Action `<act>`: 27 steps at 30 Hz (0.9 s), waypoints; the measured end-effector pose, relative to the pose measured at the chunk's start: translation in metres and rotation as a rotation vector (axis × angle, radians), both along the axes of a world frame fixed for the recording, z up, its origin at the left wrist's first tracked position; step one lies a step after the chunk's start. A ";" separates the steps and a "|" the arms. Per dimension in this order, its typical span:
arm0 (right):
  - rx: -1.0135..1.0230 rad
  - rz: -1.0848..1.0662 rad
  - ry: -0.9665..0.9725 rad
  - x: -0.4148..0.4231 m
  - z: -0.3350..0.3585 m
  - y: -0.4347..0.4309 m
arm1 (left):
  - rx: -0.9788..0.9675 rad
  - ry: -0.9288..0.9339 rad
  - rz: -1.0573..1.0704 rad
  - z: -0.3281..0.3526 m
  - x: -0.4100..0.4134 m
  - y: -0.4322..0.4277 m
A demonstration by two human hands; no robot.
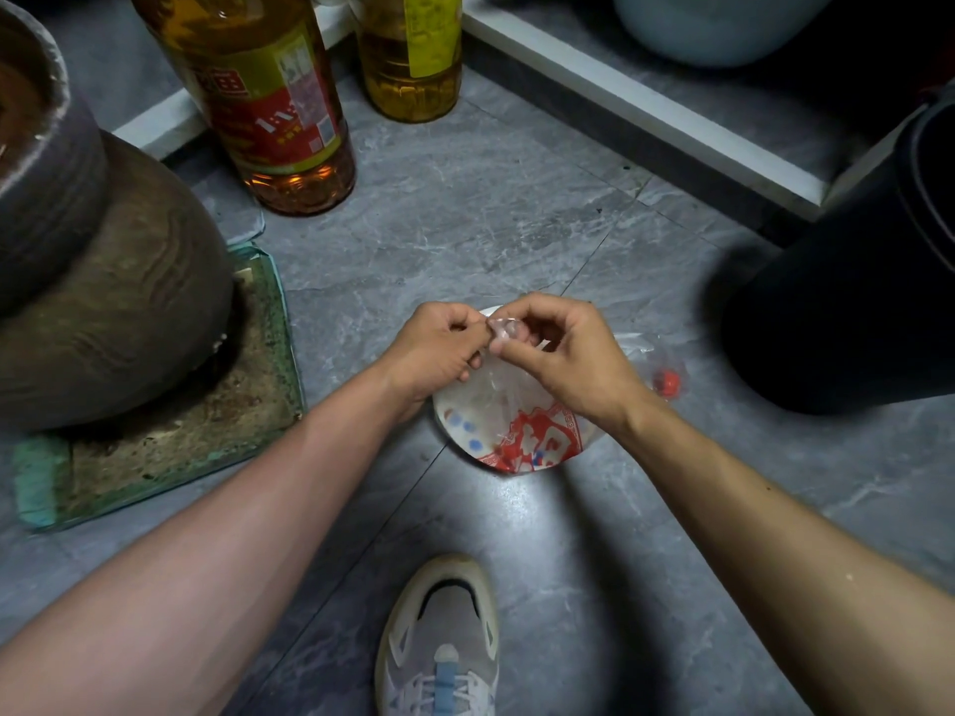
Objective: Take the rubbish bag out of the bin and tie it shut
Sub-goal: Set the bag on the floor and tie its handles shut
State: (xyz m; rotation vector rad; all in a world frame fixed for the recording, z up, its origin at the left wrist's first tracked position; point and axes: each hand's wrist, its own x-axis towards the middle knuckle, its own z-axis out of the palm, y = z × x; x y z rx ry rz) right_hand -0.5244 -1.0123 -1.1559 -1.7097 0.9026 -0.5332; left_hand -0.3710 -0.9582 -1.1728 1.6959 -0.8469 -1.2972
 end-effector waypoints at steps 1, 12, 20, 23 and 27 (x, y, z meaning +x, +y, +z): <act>-0.003 -0.018 -0.009 0.001 0.001 0.001 | -0.002 0.010 0.012 0.000 0.000 0.000; 0.198 -0.322 0.056 0.004 0.003 0.002 | -0.012 0.002 0.044 0.009 -0.002 0.004; 0.159 -0.344 0.215 -0.001 0.003 -0.001 | -0.021 -0.105 0.027 0.005 0.001 0.003; 0.167 -0.348 0.226 -0.002 0.004 -0.001 | -0.056 -0.205 0.004 0.001 0.002 0.003; 0.182 -0.364 0.246 -0.002 0.005 0.000 | -0.071 -0.319 -0.127 0.000 0.005 0.004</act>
